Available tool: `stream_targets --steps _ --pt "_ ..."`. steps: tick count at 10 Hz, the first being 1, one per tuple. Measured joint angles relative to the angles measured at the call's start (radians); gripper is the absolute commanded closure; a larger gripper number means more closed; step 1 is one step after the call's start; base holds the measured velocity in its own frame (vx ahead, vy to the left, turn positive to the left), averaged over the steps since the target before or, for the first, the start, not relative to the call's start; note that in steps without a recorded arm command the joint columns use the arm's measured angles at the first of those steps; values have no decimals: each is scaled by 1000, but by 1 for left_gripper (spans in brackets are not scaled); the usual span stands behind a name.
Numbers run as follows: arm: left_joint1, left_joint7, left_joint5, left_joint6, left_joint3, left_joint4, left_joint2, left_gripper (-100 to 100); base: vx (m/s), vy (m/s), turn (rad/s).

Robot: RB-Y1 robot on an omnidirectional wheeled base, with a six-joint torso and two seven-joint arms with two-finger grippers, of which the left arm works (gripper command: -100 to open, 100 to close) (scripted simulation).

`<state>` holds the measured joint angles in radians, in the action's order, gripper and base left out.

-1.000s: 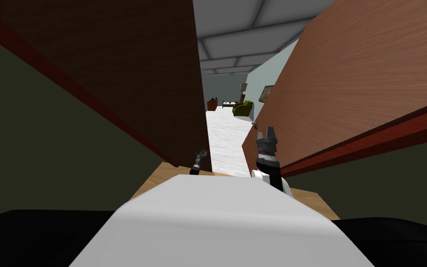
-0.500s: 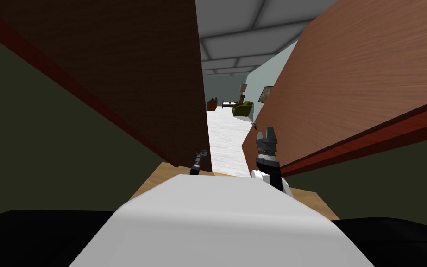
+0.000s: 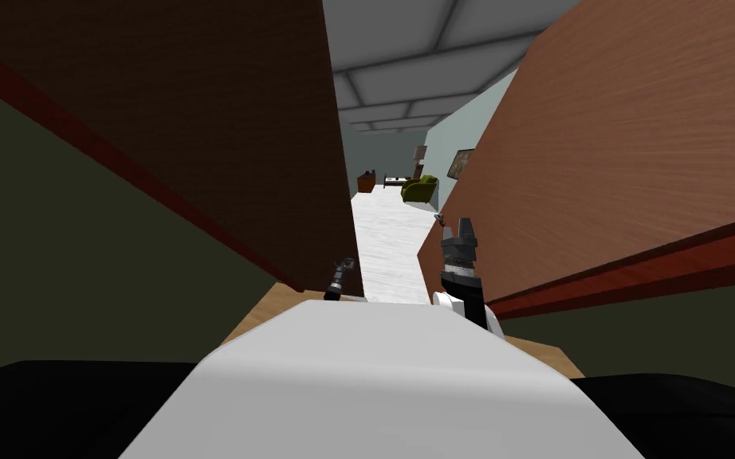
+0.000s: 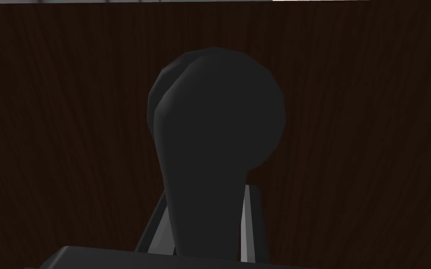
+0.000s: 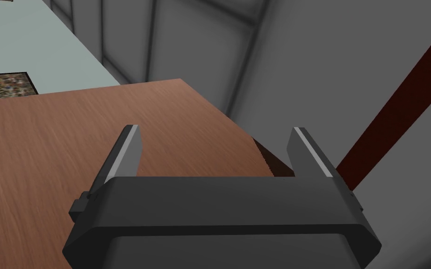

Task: Push the door open

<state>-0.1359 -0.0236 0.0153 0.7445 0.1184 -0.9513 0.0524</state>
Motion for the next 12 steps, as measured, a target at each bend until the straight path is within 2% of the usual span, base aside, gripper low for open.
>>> stream_targets --steps 1,3,4,5,6,8,10,12 --pt "27 1 -7 20 -15 40 5 100 142 -58 24" --pt "16 4 -9 6 -20 6 7 100 108 -57 33" --pt "14 9 -14 6 -30 8 7 100 165 -109 91" --pt "-3 9 -18 -14 -37 -19 13 100 143 -66 70" --pt "6 10 -22 -17 -47 -8 16 100 147 -57 41" --pt "9 13 -31 -12 -66 0 19 100 156 -53 59" --pt "32 24 -43 11 -93 40 15 100 181 -98 82" --pt "14 27 -53 -10 -115 5 19 100 157 -100 72"
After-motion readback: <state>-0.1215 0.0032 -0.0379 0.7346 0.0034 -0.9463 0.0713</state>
